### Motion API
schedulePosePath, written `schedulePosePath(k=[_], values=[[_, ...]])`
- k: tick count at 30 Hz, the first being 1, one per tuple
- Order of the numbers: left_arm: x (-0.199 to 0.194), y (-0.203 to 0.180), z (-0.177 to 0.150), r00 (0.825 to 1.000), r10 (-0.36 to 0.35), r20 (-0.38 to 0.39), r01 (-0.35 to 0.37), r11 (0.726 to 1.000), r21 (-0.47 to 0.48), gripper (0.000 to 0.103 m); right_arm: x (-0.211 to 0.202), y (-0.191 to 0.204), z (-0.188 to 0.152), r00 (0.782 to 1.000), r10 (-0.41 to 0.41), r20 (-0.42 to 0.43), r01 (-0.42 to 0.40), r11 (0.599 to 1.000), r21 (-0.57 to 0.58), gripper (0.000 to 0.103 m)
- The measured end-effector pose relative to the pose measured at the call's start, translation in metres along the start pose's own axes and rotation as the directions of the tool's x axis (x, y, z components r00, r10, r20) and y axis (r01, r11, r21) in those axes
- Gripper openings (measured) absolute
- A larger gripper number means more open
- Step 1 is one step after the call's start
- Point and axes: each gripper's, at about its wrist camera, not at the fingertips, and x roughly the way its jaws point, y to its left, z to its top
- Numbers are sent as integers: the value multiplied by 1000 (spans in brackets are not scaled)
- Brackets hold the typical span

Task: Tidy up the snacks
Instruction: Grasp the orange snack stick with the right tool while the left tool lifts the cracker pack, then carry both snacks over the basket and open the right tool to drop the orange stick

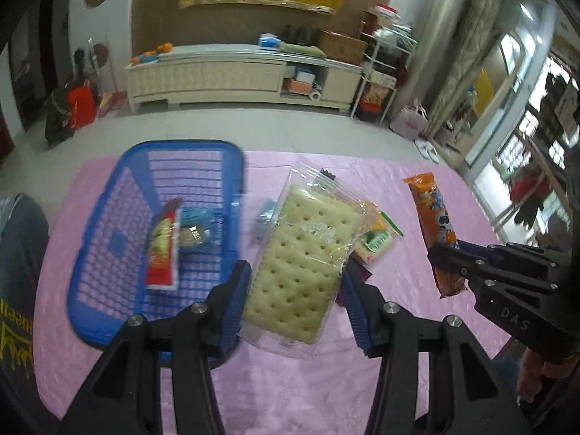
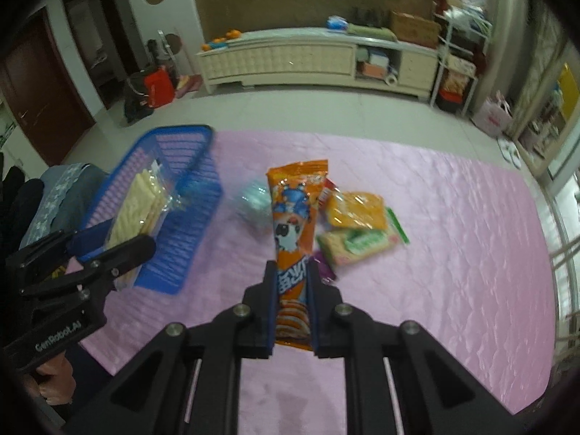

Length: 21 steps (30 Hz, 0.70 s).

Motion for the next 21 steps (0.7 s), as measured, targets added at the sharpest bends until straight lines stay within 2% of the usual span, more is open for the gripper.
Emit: schedulePosePath(k=[4, 11, 21], values=[[-18, 28, 2, 999, 30, 21, -29, 999, -22, 48, -6, 38, 14, 999, 27, 27, -27, 999, -33, 18], [-36, 80, 11, 996, 77, 33, -76, 996, -49, 48, 6, 96, 37, 996, 92, 11, -91, 992, -85, 18], [-31, 134, 24, 992, 127, 16, -126, 990, -61, 48, 44, 144, 58, 992, 114, -46, -118, 989, -89, 18]])
